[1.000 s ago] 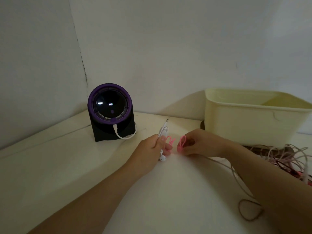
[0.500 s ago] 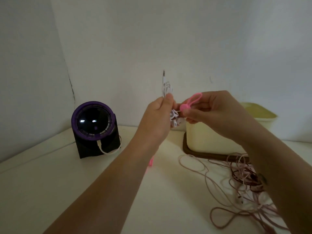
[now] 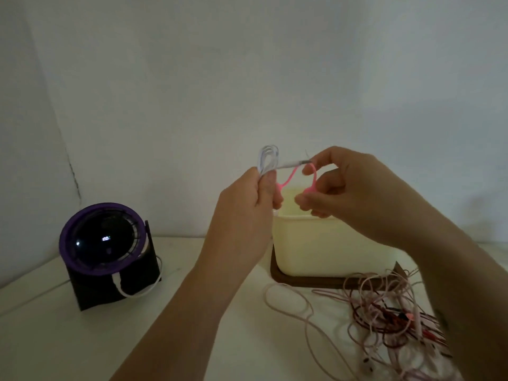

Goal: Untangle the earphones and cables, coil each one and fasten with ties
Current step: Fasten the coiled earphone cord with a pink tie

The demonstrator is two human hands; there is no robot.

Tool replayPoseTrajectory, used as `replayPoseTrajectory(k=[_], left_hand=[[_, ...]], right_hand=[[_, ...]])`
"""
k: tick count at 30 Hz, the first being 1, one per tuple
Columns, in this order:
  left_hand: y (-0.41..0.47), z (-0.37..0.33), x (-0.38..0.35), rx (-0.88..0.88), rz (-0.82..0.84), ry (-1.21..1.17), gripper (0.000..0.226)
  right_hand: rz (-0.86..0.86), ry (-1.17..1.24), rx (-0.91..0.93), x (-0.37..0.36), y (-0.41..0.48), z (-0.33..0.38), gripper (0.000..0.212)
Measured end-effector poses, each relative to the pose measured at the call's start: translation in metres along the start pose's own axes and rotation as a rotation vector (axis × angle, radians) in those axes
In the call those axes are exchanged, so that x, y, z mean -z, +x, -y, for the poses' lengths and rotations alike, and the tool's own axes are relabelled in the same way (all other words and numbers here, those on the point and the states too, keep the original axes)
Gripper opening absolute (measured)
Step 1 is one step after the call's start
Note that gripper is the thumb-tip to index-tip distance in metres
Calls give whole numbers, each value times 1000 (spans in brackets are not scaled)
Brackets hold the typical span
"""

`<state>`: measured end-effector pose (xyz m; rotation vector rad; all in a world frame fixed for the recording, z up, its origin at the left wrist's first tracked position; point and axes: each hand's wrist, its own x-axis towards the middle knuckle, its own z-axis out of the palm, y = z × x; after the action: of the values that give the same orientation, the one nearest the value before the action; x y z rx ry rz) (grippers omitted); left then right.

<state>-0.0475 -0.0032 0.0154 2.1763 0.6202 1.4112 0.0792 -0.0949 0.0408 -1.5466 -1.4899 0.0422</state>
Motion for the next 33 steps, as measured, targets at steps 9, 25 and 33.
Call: replayPoseTrajectory(k=[9, 25, 33], left_hand=[[-1, 51, 0, 696, 416, -471, 38], [-13, 38, -2, 666, 825, -402, 25], [-10, 32, -1, 656, 832, -453, 32]], right_hand=[[155, -91, -37, 7, -3, -2, 9], [581, -100, -76, -15, -2, -18, 13], [333, -123, 30, -18, 1, -20, 7]])
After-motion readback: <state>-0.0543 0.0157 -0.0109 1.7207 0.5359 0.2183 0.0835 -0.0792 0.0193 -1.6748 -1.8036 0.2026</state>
